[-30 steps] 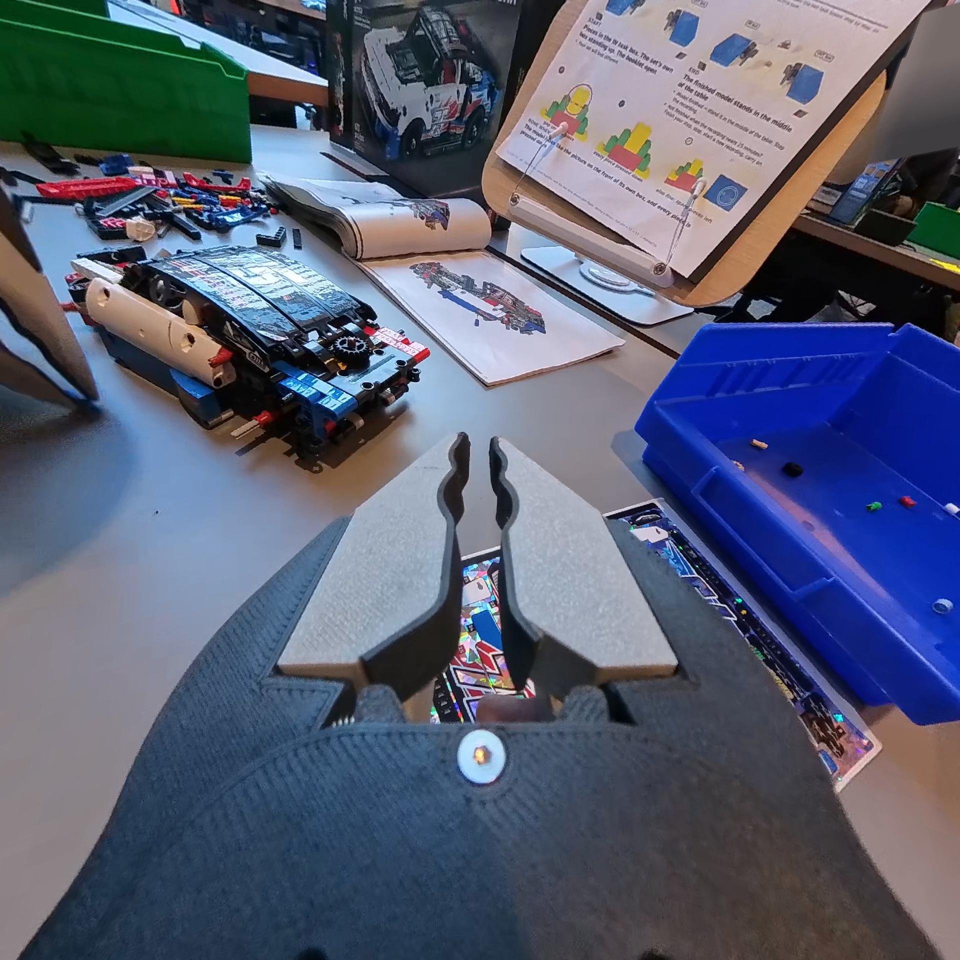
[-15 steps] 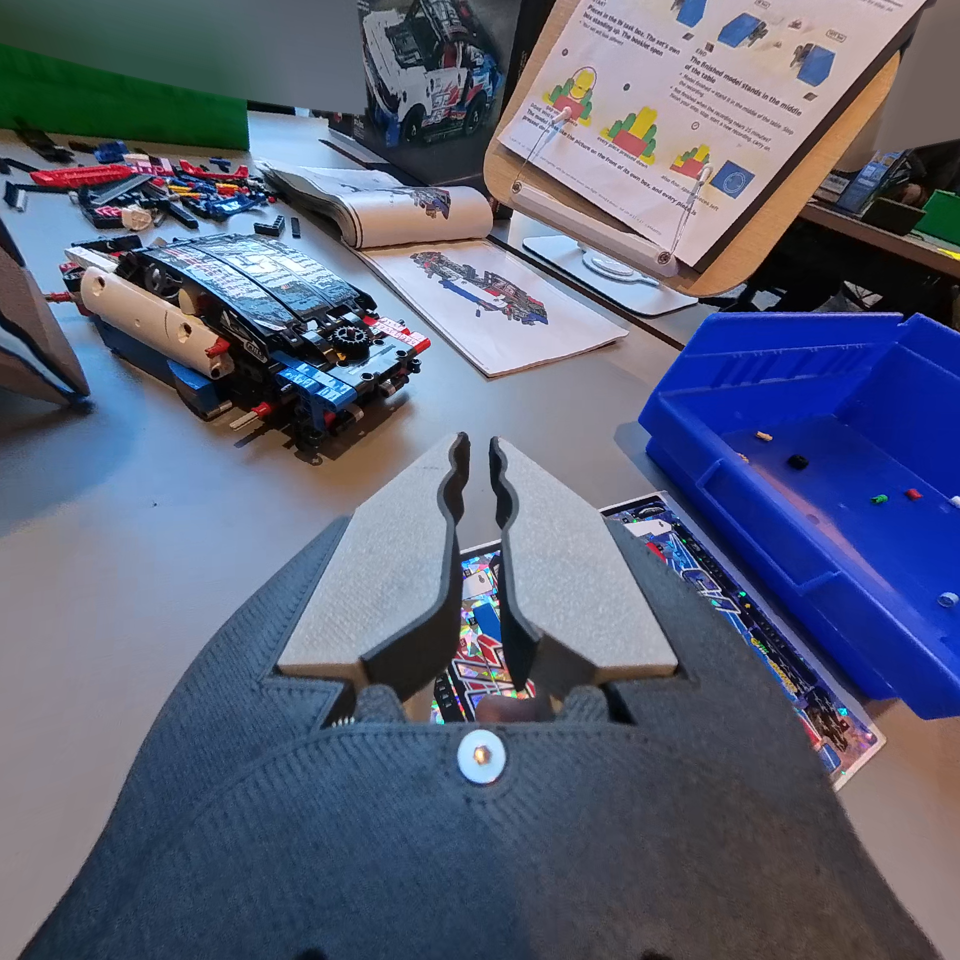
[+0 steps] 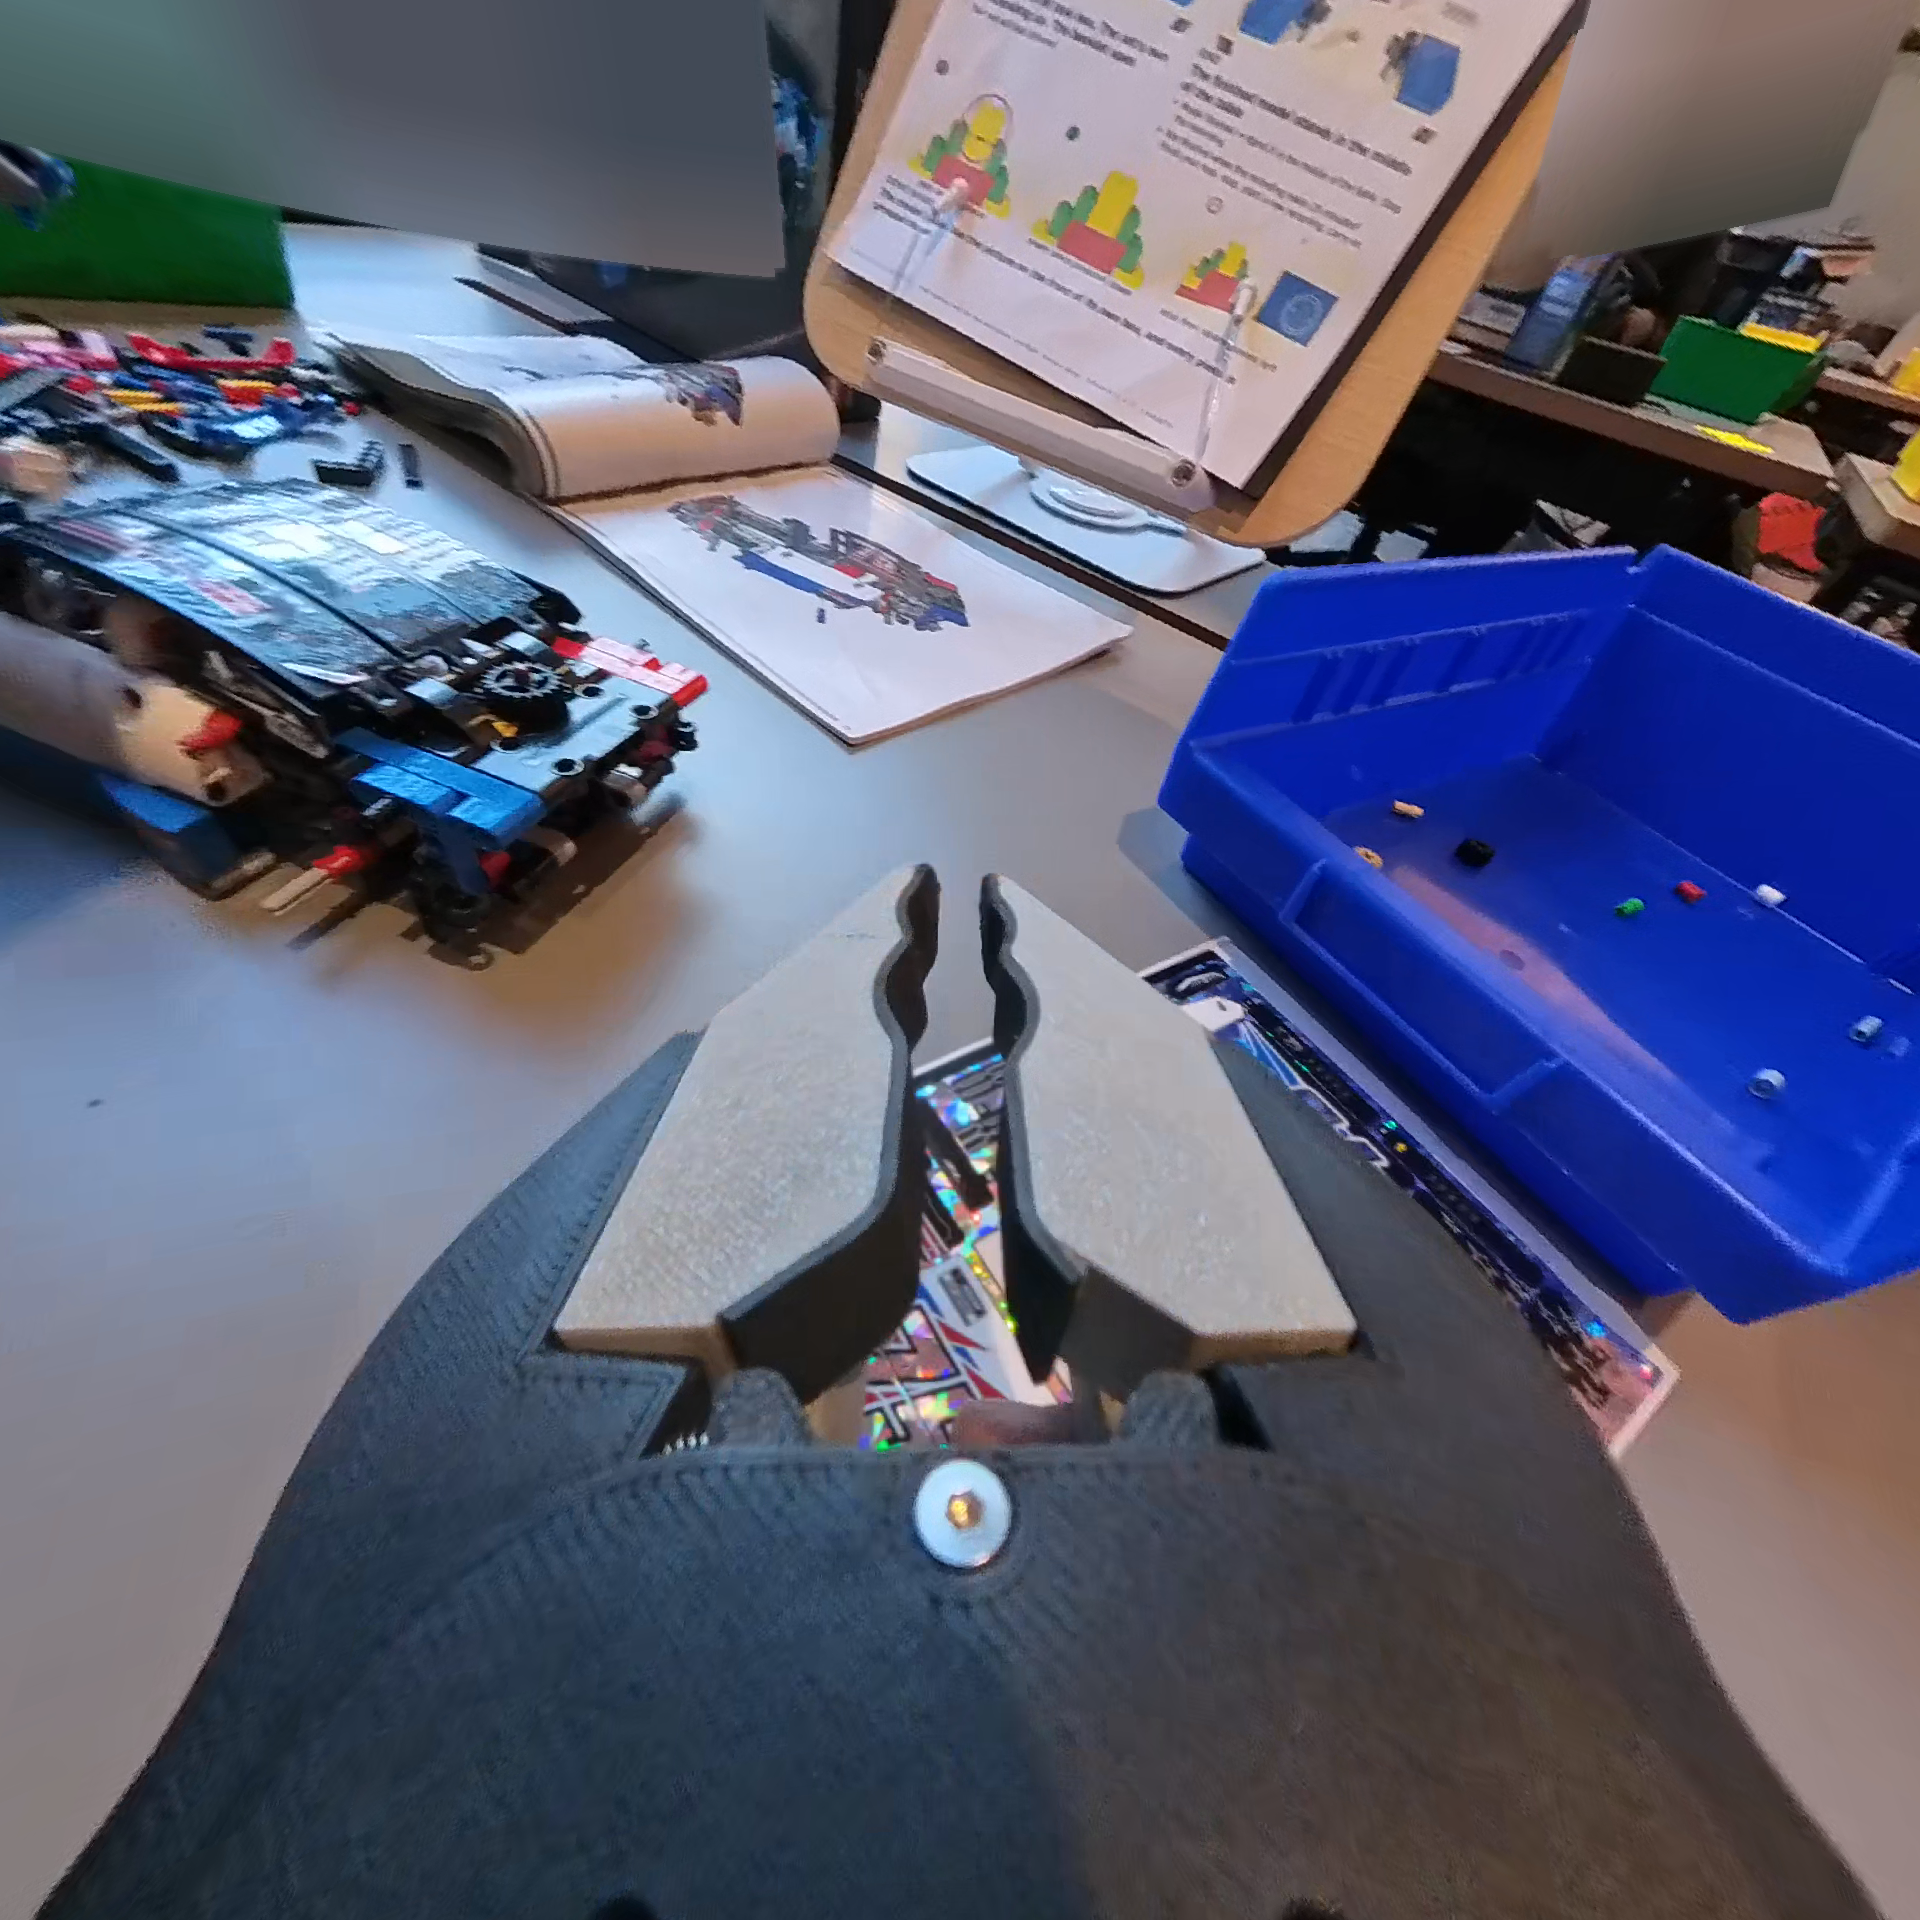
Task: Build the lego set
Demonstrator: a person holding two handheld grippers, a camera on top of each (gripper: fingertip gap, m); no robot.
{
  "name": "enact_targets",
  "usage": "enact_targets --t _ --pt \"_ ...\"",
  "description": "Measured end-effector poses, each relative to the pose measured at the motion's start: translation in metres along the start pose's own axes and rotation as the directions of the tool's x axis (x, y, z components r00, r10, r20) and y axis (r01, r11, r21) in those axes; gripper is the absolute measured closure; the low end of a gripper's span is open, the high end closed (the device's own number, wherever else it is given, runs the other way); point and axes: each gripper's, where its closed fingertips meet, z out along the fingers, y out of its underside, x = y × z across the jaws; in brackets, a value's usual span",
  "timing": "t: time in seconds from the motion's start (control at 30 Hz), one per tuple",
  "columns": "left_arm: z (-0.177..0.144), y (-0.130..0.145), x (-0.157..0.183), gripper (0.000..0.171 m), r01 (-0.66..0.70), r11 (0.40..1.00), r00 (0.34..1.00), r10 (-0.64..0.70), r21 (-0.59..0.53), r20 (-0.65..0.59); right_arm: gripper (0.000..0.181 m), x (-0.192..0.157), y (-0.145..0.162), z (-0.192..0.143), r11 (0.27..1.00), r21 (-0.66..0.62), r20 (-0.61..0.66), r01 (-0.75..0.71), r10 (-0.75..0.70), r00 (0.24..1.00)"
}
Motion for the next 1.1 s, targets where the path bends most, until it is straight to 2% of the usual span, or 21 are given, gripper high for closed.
enact_targets --t 0.13,0.23,0.33,0.43,0.5,0.6,0.7,0.8,0.83,0.9,0.97,1.1 --pt "0.013 0.010 -0.016 0.170 -0.012 0.999 1.000 0.012 -0.036 -0.001 0.175 0.011 0.003 0.000 1.000 -0.019 -0.074 0.013 -0.014 0.997" --pt "0.012 0.015 -0.039 0.170 0.017 0.998 0.997 -0.012 -0.066 0.070 0.175 0.014 0.004 0.001 0.999 -0.031 -0.091 0.023 -0.026 0.996" --pt "0.014 0.022 -0.041 0.170 0.121 0.987 0.992 -0.116 -0.106 0.044 0.175 0.015 0.004 0.005 0.999 -0.031 -0.080 0.018 -0.021 0.997" --pt "0.001 0.035 -0.036 0.170 0.147 0.970 0.988 -0.134 -0.194 0.077 0.175 0.014 0.002 0.005 1.000 -0.012 -0.063 0.000 -0.001 0.998" --pt "-0.017 0.051 -0.020 0.170 0.169 0.940 0.985 -0.155 -0.295 0.072 0.175 0.013 0.001 0.004 1.000 0.000 -0.044 -0.018 0.018 0.999" --pt "-0.048 0.087 -0.005 0.170 0.208 0.867 0.976 -0.158 -0.453 0.147 0.175 0.012 -0.003 0.002 0.999 0.026 -0.023 -0.047 0.047 0.999" --pt "-0.067 0.113 0.010 0.170 0.242 0.811 0.968 -0.162 -0.532 0.194 0.175 0.009 -0.008 -0.002 0.996 0.058 0.001 -0.069 0.069 0.998" --pt "-0.071 0.137 0.020 0.169 0.216 0.765 0.973 -0.114 -0.607 0.203 0.175 0.005 -0.011 -0.005 0.995 0.072 0.012 -0.065 0.064 0.998" --pt "-0.069 0.135 0.020 0.166 0.202 0.787 0.973 -0.097 -0.583 0.207 0.175 0.005 -0.012 -0.006 0.996 0.076 0.009 -0.056 0.055 0.998" --pt "-0.071 0.135 0.024 0.156 0.194 0.789 0.976 -0.097 -0.583 0.193 0.175 0.004 -0.013 -0.008 0.996 0.080 0.002 -0.040 0.040 0.999" --pt "-0.073 0.131 0.028 0.141 0.199 0.800 0.976 -0.114 -0.566 0.183 0.175 0.004 -0.014 -0.010 0.996 0.081 -0.007 -0.029 0.029 1.000" --pt "-0.087 0.118 0.027 0.138 0.225 0.834 0.968 -0.135 -0.504 0.210 0.175 0.006 -0.013 -0.011 0.997 0.077 -0.027 -0.021 0.023 0.999"
